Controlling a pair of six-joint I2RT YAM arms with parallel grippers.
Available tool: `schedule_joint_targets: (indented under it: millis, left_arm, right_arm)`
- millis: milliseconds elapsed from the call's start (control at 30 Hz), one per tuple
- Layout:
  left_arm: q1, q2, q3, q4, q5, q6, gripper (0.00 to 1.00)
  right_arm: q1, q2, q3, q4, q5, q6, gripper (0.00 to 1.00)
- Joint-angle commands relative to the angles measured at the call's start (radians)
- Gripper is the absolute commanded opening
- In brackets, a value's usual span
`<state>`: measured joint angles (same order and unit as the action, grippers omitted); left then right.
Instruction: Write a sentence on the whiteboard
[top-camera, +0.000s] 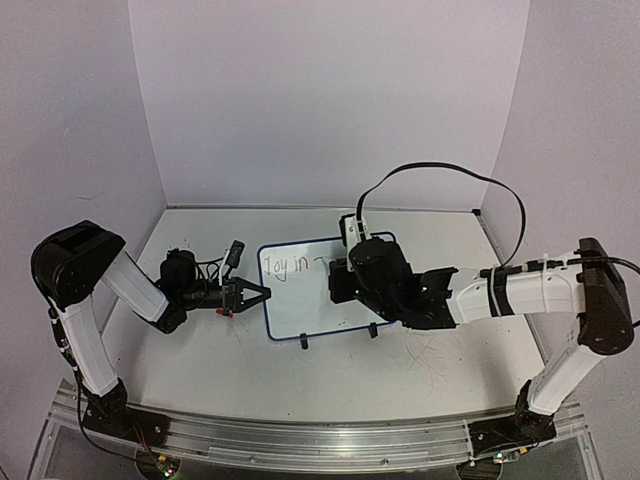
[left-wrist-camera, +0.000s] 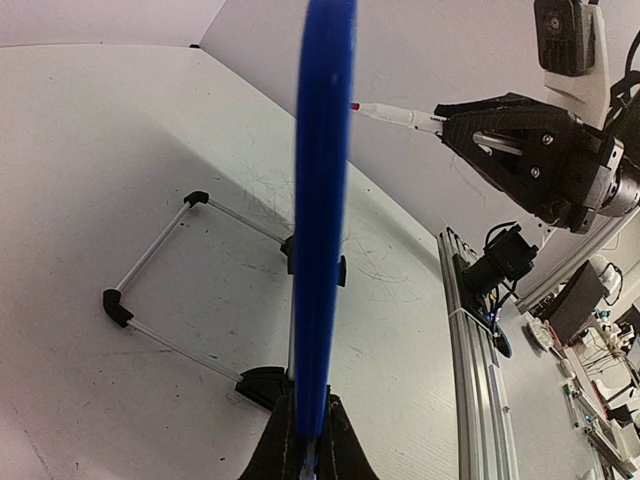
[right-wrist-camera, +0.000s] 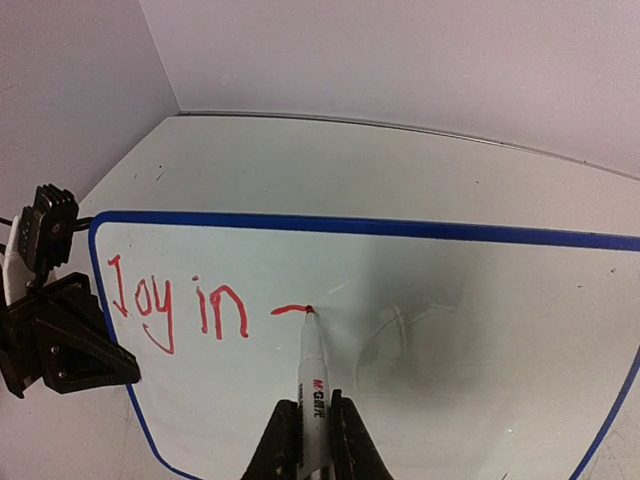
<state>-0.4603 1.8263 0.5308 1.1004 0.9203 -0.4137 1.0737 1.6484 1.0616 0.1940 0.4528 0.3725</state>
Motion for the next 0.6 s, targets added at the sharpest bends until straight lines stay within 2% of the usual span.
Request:
schedule_joint_targets:
  millis: [0, 567]
  left_arm:
    - [0.011, -0.027, 0.0, -0.03, -0.025, 0.012, 0.0]
    - [0.011, -0.028, 0.0, -0.031, -0.023, 0.015, 0.0]
  right_arm:
    - [-0.012, -0.027, -0.002, 0.023, 0.035, 0.001, 0.0]
    - [-0.011, 0.028, 0.035, 0.063, -0.007, -0.025, 0.0]
